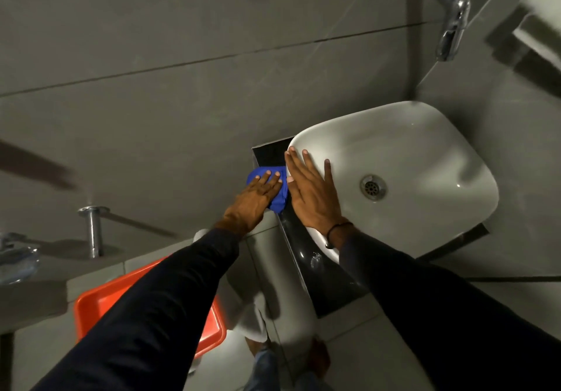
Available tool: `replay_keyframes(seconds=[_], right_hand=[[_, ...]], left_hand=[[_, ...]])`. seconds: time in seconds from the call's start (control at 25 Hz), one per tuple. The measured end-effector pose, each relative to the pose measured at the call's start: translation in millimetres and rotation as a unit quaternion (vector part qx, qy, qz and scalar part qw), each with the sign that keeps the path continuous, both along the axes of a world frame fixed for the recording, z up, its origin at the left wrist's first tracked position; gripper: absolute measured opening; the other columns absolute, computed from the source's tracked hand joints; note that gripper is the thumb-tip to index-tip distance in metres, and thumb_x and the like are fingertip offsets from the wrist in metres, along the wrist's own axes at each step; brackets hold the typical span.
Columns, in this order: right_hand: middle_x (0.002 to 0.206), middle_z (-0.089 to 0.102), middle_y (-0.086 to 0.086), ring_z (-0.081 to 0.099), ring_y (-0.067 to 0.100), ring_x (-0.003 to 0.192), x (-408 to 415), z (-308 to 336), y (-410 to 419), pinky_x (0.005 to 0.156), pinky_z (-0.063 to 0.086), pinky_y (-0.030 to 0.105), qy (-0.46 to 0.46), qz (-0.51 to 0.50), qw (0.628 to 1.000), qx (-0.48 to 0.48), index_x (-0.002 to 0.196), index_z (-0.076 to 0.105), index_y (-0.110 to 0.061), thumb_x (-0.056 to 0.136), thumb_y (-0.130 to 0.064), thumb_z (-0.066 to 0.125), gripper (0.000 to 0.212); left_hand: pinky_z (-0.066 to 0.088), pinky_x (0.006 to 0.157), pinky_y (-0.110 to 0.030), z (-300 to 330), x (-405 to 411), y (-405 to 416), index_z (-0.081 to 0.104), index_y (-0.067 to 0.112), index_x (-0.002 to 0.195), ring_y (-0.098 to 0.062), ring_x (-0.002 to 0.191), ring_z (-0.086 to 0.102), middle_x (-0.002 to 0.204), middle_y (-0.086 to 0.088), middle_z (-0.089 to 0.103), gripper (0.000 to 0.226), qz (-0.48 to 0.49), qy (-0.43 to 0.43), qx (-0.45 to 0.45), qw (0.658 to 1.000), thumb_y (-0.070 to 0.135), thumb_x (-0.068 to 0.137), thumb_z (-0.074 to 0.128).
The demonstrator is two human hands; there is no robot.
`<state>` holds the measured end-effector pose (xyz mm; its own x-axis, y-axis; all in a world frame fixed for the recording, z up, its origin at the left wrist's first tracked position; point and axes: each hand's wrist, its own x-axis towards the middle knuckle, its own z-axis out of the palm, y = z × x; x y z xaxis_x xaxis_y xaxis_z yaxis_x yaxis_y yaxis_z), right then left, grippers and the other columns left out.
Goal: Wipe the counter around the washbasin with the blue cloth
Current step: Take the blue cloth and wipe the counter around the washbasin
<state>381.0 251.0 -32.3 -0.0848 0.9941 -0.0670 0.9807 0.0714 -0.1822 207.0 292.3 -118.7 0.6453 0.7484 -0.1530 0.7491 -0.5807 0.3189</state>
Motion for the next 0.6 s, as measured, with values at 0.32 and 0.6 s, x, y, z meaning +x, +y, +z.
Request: replay_keyframes(seconds=[0.32, 0.6], right_hand=[[0.169, 0.008, -0.002, 0.008, 0.022, 0.157, 1, 0, -1, 0.125, 0.008, 0.059, 0.040, -0.003, 0.999, -0.017, 0.160, 0.004, -0.023, 0.103, -0.038, 0.016, 0.061], [0.169, 0.012, -0.002, 0.013, 0.022, 0.157, -3, 2, -3, 0.124, 0.012, 0.058, 0.056, -0.016, 0.998, -0.004, 0.160, 0.010, -0.023, 0.104, -0.028, 0.032, 0.061]], left_hand=[[0.007, 0.128, -0.038, 10, -4, 2, 0.005, 0.020, 0.161, -0.024, 0.158, 0.004, 0.171, -0.004, 0.003, 0.085, 0.000, 0.007, -0.022, 1.000, -0.004, 0.093, 0.050], [0.012, 0.127, -0.040, 22, 6, 58, 0.011, 0.012, 0.161, -0.030, 0.157, 0.010, 0.170, -0.010, 0.009, 0.078, 0.032, 0.061, 0.016, 0.997, -0.005, 0.092, 0.044]])
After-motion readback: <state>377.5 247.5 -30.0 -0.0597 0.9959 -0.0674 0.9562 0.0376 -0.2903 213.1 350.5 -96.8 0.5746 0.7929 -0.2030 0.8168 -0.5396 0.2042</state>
